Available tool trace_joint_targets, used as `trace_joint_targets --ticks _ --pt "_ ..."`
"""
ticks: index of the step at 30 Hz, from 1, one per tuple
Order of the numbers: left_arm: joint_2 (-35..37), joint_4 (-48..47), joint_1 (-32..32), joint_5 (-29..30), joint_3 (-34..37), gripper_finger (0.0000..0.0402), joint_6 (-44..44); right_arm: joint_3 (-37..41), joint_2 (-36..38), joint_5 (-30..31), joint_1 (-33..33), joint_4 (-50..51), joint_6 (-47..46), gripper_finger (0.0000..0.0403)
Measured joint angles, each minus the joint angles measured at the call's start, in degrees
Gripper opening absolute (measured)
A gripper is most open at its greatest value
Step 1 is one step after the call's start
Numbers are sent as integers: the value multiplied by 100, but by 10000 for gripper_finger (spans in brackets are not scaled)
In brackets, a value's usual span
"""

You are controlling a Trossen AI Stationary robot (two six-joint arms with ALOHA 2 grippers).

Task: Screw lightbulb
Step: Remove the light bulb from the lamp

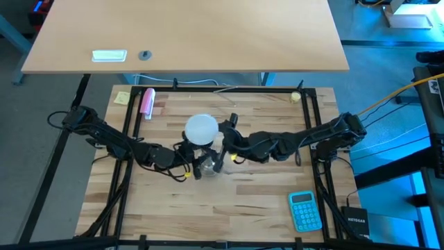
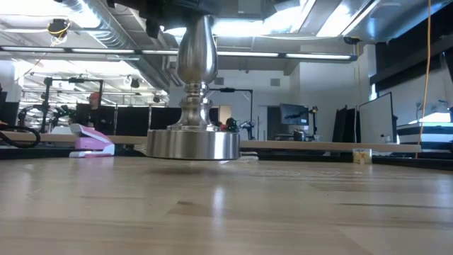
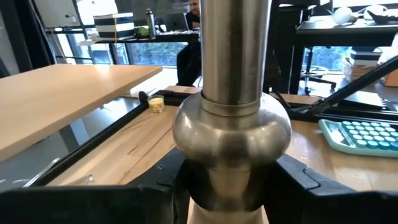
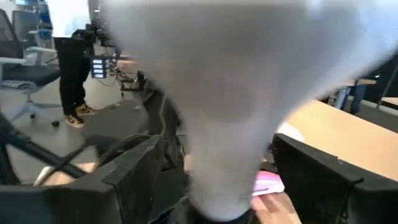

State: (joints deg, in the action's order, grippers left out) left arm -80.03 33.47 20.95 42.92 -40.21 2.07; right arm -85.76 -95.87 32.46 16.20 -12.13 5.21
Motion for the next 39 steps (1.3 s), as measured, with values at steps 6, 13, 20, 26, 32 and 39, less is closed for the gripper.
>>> trace_joint_targets --ticks 6,13,20,26,32,39 --pt "0 2 0 -9 0 132 -28 4 -73 -118 -174 -141 4 278" --pt "0 -17 45 -41 -1 132 -220 2 -72 -798 -161 -153 240 146" --pt "193 -31 249 -1230 -2 132 -728 2 43 -1932 -143 -106 100 146" --pt "391 -84 260 -2546 -2 132 -694 2 177 -3883 -180 -41 -55 143" --pt "391 -39 205 -3450 -15 131 -449 2 175 -5798 -349 -29 126 142" --pt "391 -83 146 -3347 -7 130 -516 2 175 -4642 -292 -2 107 142"
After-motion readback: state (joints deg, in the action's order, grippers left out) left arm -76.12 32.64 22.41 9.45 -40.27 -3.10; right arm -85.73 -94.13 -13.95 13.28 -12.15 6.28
